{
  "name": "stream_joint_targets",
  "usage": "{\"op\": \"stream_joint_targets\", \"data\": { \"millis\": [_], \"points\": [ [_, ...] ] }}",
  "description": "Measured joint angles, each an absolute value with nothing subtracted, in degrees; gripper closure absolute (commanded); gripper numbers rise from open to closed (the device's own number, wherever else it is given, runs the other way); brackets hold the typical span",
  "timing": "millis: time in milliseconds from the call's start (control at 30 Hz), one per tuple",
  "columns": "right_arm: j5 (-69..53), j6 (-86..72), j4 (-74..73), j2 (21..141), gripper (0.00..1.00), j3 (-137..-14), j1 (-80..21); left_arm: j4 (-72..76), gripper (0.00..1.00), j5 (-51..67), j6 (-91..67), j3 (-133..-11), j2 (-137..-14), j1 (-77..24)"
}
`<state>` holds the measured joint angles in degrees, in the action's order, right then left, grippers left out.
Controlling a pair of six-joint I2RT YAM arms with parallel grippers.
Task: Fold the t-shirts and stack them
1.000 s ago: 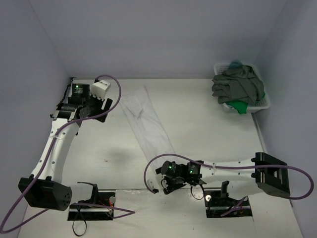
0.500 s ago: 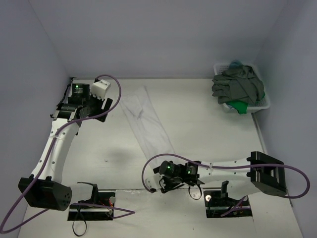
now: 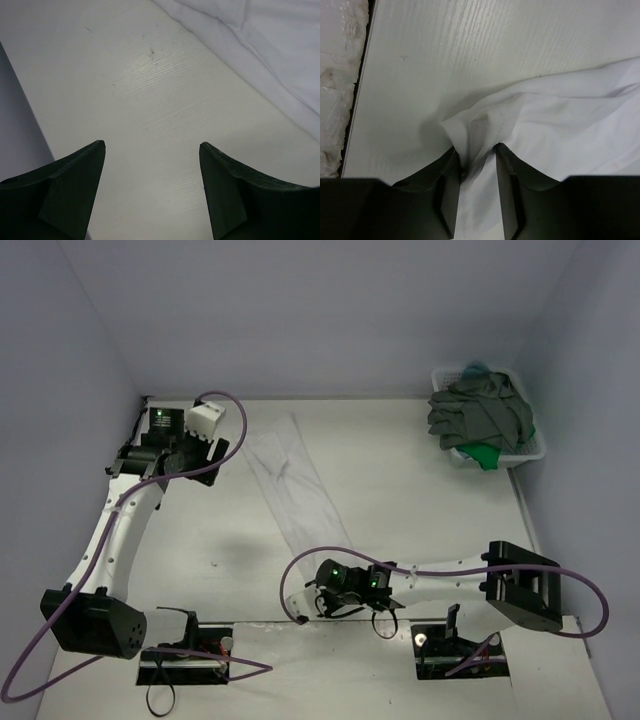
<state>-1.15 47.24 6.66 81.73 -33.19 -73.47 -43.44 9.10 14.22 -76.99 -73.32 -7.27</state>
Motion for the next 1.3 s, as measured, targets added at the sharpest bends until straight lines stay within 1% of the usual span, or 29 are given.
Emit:
{"op": "stream_joint_targets", "data": {
  "millis": [33,67,100,167,267,467,767,900,1067,1300],
  "points": [
    [-1.15,47.51,6.74,82.04,0.75,-33.28,-73.47,-43.44,0.3,9.1,14.31,-76.99,-73.32,-7.27],
    [-1.19,47.72,6.76,82.28,0.82,-33.41,-73.47,-43.42,0.3,9.1,14.35,-76.99,-73.32,-7.27],
    [-1.34,47.77,6.7,82.46,0.85,-33.5,-73.47,-43.42,0.3,9.1,14.39,-76.99,-73.32,-7.27],
    [-1.45,48.12,6.63,82.78,0.96,-33.56,-73.45,-43.27,0.3,9.1,14.52,-76.79,-73.32,-7.27],
    [-1.5,48.12,5.96,82.76,0.99,-33.69,-73.43,-43.13,0.3,9.08,14.74,-75.85,-73.3,-7.27],
    [-2.39,48.01,-2.52,80.42,1.0,-35.7,-73.19,-43.11,0.3,9.06,15.03,-74.3,-73.28,-6.98],
    [-6.26,46.33,-15.79,71.37,0.99,-46.37,-73.17,-43.16,0.3,9.1,15.07,-74.3,-72.29,-6.66],
    [-7.25,45.67,-19.81,68.95,0.98,-47.9,-73.17,-43.44,0.3,9.1,15.05,-74.3,-71.44,-6.63],
    [-8.21,45.1,-23.59,68.38,0.96,-47.92,-73.19,-43.62,0.3,9.13,15.05,-74.3,-70.39,-6.63],
    [-9.1,47.05,-24.71,70.28,0.95,-48.29,-72.95,-43.83,0.29,9.1,15.05,-74.17,-69.43,-6.61]
  ]
}}
